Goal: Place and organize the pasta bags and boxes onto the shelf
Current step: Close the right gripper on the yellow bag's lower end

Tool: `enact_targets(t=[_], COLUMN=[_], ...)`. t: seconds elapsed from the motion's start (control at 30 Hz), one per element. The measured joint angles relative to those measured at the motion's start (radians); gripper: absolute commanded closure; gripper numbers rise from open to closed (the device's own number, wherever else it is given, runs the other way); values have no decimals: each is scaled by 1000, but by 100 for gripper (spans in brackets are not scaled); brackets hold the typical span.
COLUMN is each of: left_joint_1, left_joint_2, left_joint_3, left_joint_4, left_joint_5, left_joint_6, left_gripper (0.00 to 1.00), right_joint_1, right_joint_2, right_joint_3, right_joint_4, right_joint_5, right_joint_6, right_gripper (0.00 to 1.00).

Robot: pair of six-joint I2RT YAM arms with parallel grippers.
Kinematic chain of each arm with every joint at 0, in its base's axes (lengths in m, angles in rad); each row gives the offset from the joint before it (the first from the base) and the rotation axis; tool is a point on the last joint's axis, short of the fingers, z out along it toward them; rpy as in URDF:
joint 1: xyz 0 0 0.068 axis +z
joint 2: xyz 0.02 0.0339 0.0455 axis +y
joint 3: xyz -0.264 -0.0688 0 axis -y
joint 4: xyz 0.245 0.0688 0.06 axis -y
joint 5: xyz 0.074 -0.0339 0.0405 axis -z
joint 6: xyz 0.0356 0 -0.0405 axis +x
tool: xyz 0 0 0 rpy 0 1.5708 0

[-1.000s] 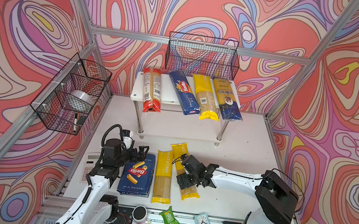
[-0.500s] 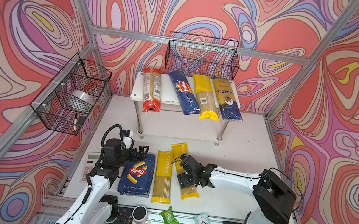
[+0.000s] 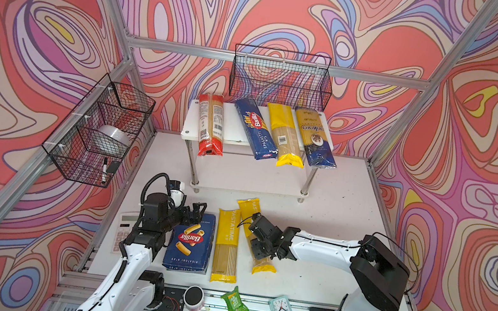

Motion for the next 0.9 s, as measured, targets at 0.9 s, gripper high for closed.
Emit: enact_targets(t=[0.9], left_joint_1=[0], left_joint_2=[-13], left_joint_3=[-4], left_joint_4=[0], left_joint_5=[0], left_joint_6=[0], left_gripper=[0], right_joint_1=[-29], right_joint_2=[-210], right_joint_3=[-133], right_joint_4=[53], right_joint_5=[13], right_joint_6=[54], right_gripper=[100])
